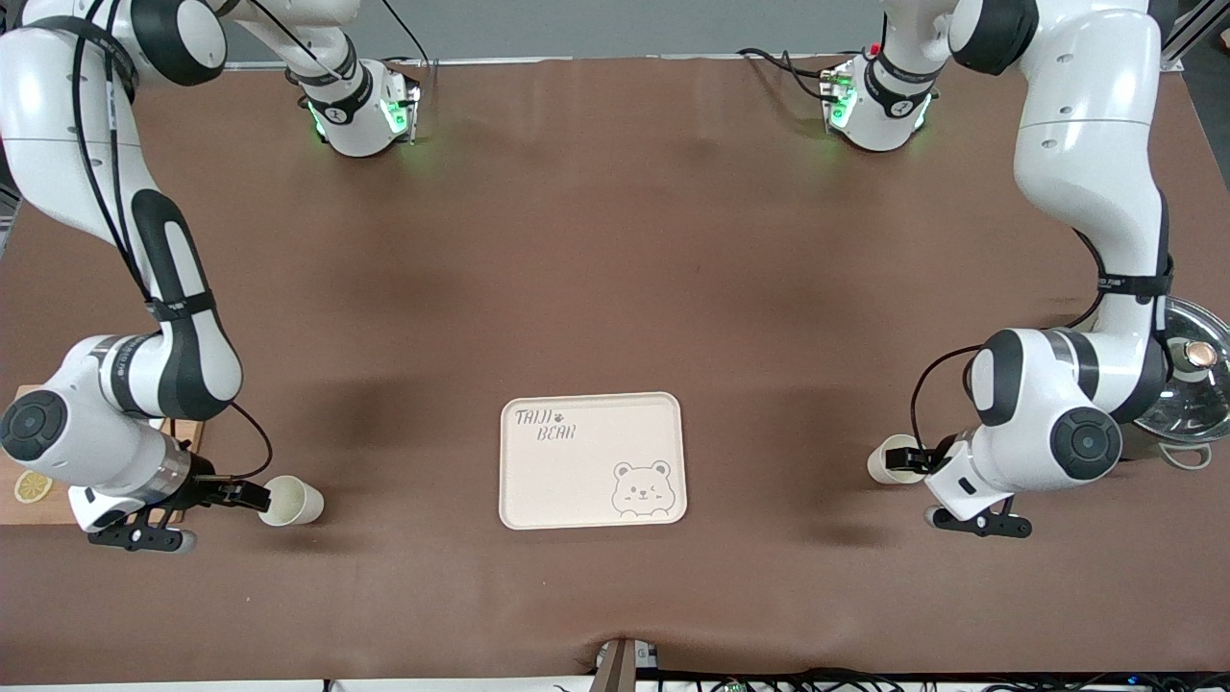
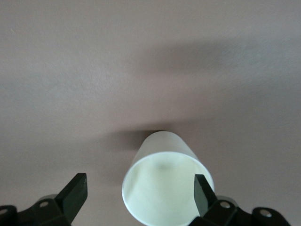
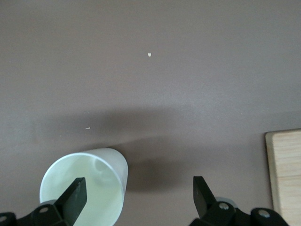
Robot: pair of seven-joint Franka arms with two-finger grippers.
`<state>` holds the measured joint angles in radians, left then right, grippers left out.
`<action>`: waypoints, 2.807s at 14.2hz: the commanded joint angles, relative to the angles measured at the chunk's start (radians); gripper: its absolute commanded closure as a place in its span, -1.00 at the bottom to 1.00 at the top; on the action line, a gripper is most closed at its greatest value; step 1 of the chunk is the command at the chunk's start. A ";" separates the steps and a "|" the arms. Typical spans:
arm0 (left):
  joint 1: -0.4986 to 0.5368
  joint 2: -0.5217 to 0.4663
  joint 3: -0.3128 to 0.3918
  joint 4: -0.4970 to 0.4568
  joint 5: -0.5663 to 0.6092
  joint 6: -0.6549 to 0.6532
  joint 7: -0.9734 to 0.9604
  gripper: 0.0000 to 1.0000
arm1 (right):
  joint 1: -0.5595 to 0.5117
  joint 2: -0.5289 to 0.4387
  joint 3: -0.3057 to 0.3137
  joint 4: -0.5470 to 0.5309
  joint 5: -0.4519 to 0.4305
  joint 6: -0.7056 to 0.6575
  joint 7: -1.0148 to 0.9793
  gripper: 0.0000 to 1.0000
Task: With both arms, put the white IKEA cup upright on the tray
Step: 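Lower the right gripper and the left gripper around the white cups, then close the right gripper and the left gripper on the cups, then carry the cups with both grippers toward the white bear tray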
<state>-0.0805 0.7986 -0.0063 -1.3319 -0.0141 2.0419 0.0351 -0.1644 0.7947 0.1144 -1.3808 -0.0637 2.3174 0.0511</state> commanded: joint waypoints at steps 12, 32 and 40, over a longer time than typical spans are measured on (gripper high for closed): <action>0.007 0.024 0.000 -0.007 0.003 0.005 0.032 1.00 | 0.014 0.075 0.011 0.031 -0.013 0.027 0.033 -1.00; -0.037 -0.042 -0.171 0.051 -0.010 -0.002 -0.328 1.00 | 0.031 0.074 0.019 0.072 -0.007 -0.038 0.084 1.00; -0.240 -0.027 -0.169 0.066 -0.012 0.052 -0.722 1.00 | 0.172 0.046 0.044 0.158 -0.001 -0.259 0.467 1.00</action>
<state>-0.2852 0.7632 -0.1864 -1.2838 -0.0139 2.0734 -0.6153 -0.0192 0.8482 0.1479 -1.2342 -0.0623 2.0801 0.4160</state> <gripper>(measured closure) 0.965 0.960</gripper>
